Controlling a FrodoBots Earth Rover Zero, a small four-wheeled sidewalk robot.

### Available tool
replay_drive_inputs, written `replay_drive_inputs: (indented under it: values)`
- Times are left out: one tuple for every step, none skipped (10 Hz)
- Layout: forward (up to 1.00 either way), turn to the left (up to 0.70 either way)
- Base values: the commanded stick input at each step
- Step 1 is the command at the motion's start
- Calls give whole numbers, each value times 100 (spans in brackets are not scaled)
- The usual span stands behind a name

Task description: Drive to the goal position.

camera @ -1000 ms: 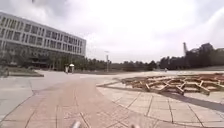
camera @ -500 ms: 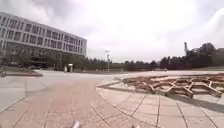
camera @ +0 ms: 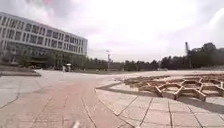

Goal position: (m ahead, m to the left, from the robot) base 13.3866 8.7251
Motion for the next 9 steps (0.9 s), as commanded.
replay_drive_inputs:
  values:
    - [70, 33]
    - [70, 2]
    - [70, 0]
    - [70, 0]
    - [70, 0]
    - [70, 0]
    - [70, 0]
    - [70, 0]
    - [70, 0]
